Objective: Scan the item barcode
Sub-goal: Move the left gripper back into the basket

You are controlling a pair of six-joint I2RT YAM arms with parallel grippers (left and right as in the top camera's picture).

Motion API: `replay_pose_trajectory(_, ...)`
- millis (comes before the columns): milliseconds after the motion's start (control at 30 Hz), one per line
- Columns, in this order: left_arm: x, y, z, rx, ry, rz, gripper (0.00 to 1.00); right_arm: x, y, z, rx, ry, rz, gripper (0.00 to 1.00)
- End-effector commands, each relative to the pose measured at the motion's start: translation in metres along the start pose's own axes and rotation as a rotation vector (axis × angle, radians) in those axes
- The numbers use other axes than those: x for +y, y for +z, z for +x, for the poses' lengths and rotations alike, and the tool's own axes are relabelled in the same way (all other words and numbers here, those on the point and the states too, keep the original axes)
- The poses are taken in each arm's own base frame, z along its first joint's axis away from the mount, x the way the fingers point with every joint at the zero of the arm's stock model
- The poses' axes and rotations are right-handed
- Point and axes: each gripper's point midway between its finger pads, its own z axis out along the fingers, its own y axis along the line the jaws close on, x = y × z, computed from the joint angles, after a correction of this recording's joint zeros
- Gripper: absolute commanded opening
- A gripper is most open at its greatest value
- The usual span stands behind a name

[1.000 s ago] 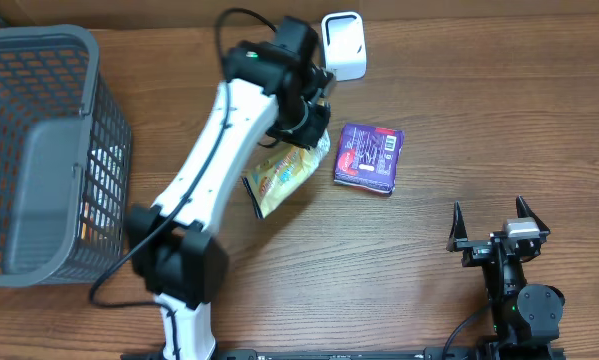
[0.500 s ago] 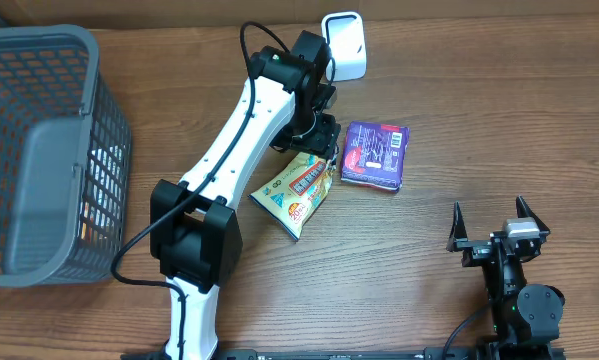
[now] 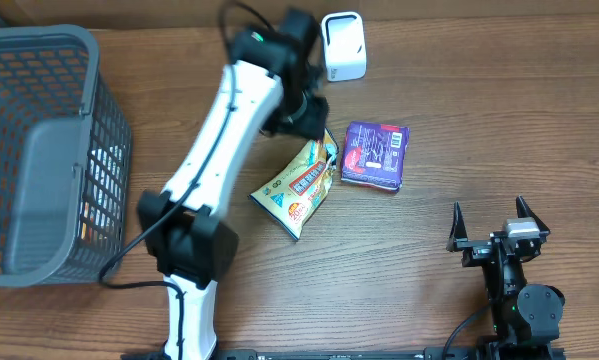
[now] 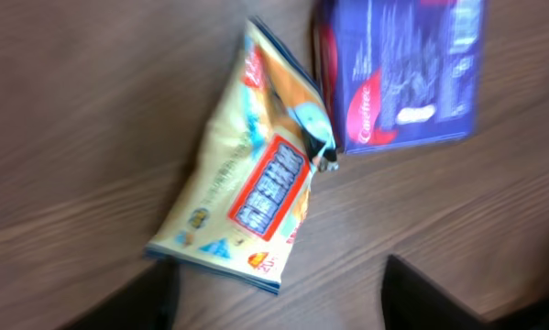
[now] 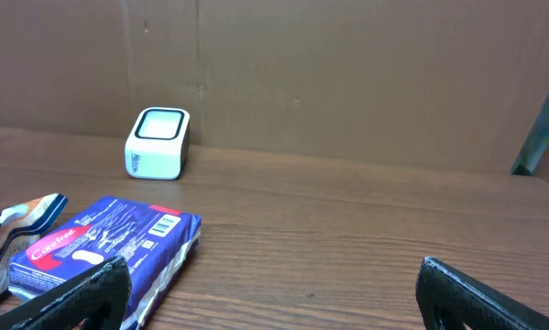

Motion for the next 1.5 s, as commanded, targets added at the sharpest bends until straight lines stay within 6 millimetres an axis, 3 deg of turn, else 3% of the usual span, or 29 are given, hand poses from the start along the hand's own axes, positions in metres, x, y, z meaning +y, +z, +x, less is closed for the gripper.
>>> replay_pose_trajectory(0, 0.02, -0.078, -0.017, -0.205, -0.022, -0.045, 0.76, 0.0, 0.0, 0.002, -0.005, -0.003, 0.001, 1.0)
replay_pose_trajectory(100, 0.036, -0.135, -0.021, -0.366, -0.054, -0.061, 0.99, 0.0, 0.0, 0.002, -0.005, -0.003, 0.001, 1.0)
replay_pose_trajectory(200, 0.06, -0.181, -0.014, -0.49, -0.107, -0.087, 1.0, 0.0, 0.0, 0.002, -0.005, -0.003, 0.001, 1.0)
replay_pose_trajectory(300, 0.097, -0.22, 0.004, -0.578, -0.197, -0.132, 1.0, 0.0, 0.0, 0.002, -0.005, -0.003, 0.001, 1.0)
replay_pose_trajectory(500, 0.153, -0.274, 0.044, -0.711, -0.371, -0.152, 1.0, 0.0, 0.0, 0.001, -0.006, -0.003, 0.001, 1.0)
replay_pose_trajectory(600, 0.195, -0.293, 0.07, -0.752, -0.523, -0.212, 1.0, 0.0, 0.0, 0.002, -0.005, -0.003, 0.001, 1.0)
replay_pose_trajectory(767, 0.245, -0.286, 0.098, -0.704, -0.683, -0.253, 1.0, 0.0, 0.0, 0.002, -0.005, -0.003, 0.001, 1.0)
replay_pose_trajectory(967, 0.298, -0.252, 0.138, -0.566, -0.882, -0.266, 1.0, 0.0, 0.0, 0.001, -0.006, -0.003, 0.001, 1.0)
replay_pose_trajectory(1133, 0.337, -0.224, 0.182, -0.448, -1.04, -0.28, 1.0, 0.0, 0.0, 0.002, -0.005, -0.003, 0.001, 1.0)
replay_pose_trajectory(1233, 0.351, -0.199, 0.2, -0.375, -1.095, -0.254, 1.0, 0.0, 0.0, 0.002, -0.005, -0.003, 0.001, 1.0)
replay_pose_trajectory(1467, 0.366, -0.141, 0.207, -0.26, -1.08, -0.209, 1.0, 0.0, 0.0, 0.002, -0.005, -0.003, 0.001, 1.0)
